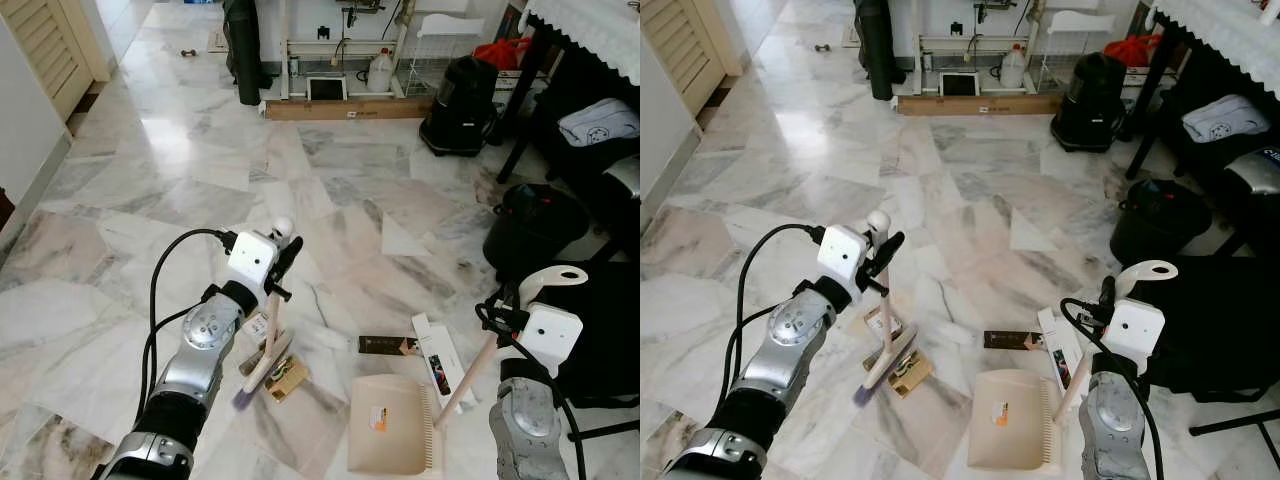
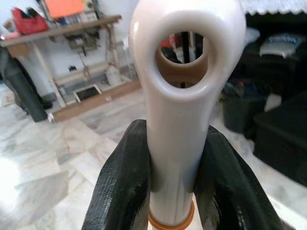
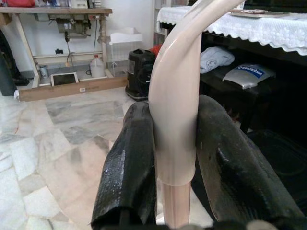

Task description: Sweep floor

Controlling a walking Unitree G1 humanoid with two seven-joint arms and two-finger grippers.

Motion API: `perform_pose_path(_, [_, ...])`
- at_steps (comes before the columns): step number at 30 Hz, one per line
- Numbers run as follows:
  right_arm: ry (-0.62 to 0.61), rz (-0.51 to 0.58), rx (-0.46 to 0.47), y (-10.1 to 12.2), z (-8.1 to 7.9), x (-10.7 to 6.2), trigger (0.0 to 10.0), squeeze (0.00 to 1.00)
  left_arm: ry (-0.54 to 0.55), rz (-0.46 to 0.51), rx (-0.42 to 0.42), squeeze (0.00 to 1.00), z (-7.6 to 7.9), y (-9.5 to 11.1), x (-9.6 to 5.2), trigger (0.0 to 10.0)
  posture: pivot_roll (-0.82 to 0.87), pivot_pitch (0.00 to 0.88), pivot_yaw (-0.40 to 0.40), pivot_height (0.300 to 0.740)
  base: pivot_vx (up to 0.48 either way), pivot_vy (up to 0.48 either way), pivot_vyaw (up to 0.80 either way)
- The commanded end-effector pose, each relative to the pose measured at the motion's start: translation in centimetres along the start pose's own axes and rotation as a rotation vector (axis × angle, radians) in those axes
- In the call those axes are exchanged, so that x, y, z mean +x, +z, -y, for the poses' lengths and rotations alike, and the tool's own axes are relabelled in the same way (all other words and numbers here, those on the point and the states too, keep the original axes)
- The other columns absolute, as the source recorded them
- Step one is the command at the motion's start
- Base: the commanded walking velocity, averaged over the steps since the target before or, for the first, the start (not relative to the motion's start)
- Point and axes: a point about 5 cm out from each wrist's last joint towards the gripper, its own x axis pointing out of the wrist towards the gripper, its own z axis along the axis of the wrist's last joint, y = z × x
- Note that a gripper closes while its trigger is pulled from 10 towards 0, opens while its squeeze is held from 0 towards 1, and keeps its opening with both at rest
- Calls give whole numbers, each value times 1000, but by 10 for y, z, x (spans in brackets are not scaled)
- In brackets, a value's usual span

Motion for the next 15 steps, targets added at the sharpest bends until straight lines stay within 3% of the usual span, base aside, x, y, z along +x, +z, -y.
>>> perform_pose_path(1, [-8, 26, -1, 4, 2, 3, 10000, 0, -42, 5, 26, 0, 4, 2, -1, 10000, 47, 140, -35, 740, 0, 0, 0])
perform_pose_path(12, [-8, 29, -1, 4, 3, 3, 10000, 0, -61, -32, 21, 0, 5, -5, -7, 10000, 49, 134, -36, 740, 0, 0, 0])
perform_pose_path(15, [-6, 30, 0, 4, 2, 3, 10000, 0, -103, -83, 10, 0, 10, -14, -10, 10000, 49, 131, -36, 740, 0, 0, 0])
